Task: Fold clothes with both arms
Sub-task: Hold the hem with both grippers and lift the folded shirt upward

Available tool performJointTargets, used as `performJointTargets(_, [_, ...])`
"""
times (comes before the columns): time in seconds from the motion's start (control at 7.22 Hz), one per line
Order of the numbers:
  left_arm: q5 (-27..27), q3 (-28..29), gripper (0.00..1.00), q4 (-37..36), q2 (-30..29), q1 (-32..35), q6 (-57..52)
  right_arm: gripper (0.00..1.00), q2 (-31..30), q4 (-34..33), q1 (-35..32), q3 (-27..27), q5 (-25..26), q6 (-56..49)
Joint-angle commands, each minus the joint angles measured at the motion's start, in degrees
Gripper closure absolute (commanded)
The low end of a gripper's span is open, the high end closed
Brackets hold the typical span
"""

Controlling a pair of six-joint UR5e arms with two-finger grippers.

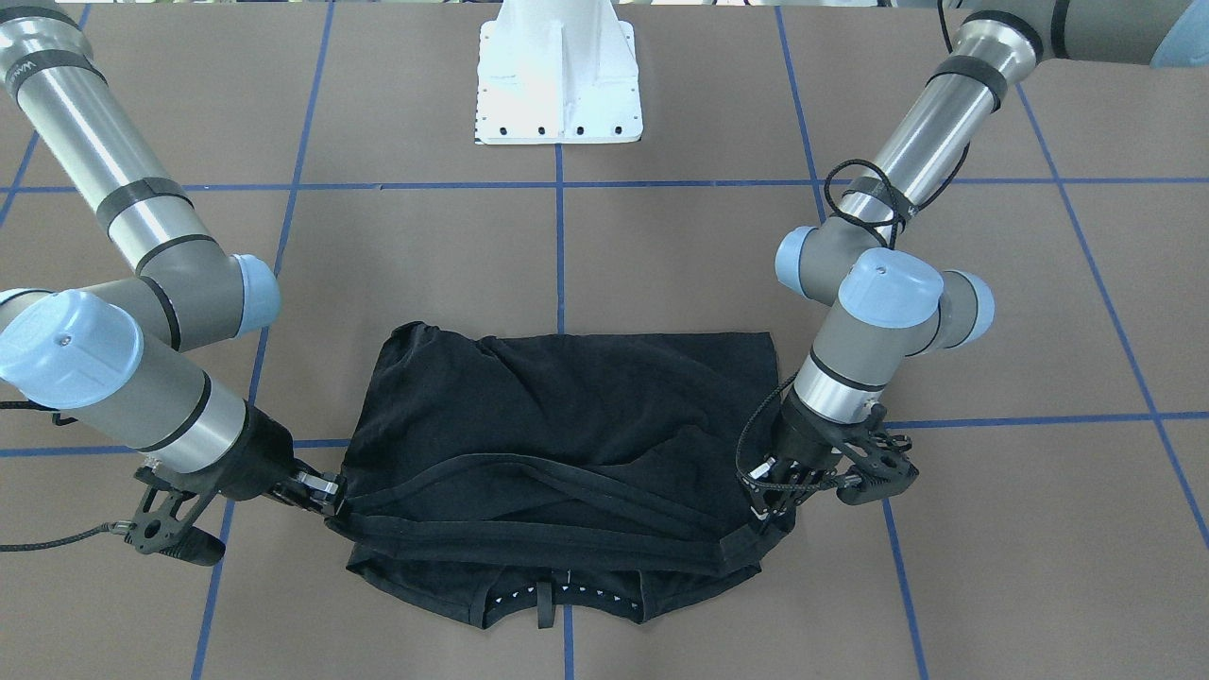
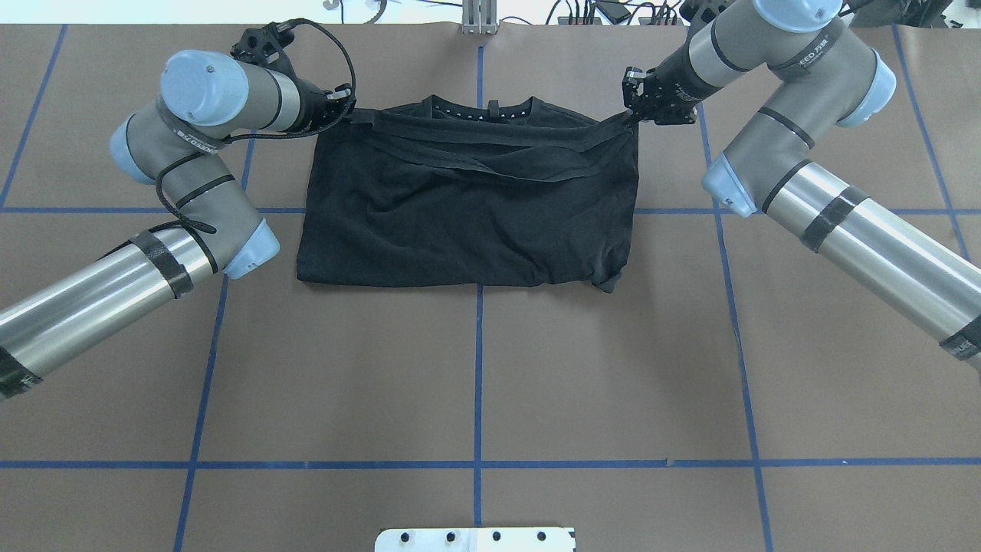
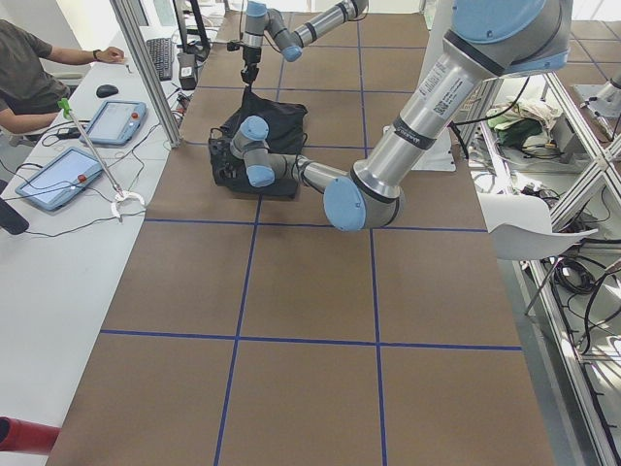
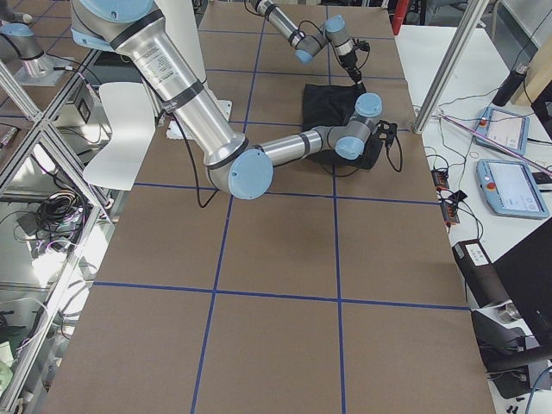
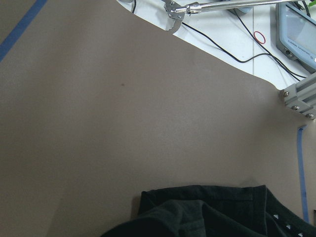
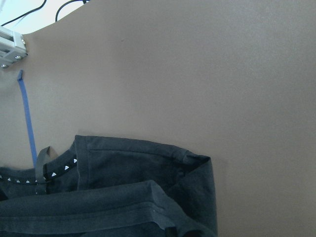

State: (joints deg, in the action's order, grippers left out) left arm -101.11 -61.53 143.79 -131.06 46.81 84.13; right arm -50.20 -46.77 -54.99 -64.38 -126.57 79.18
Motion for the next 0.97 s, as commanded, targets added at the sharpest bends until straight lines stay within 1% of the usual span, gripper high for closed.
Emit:
performJointTargets(0.0, [0.0,0.0,1.00,-0.1,0.4,0.2,-0.1,1.00,-0.1,0.1,-0.3,0.0,0.0,-0.1])
performJointTargets(0.14, [-0.1,0.3,1.00,-0.3,0.5,2.9,-0.8,1.00,-0.7,0.0,-1.9,0.0,0.1,-0.2])
performJointTargets(0.42, [0.0,6.0,1.00,0.0,0.8,6.5,-7.0,1.00,-2.1,0.1,-4.6,2.8,0.1,-0.5])
performJointTargets(0.69, [0.0,6.1,1.00,0.0,1.8,7.1,-8.1,1.00,-5.2,0.0,-6.8,3.0,0.0,-5.2])
performJointTargets(0.83, [-0.1,5.8,1.00,0.0,1.7,7.0,-7.9,1.00,-4.9,-0.1,-6.9,2.9,-0.1,-5.1])
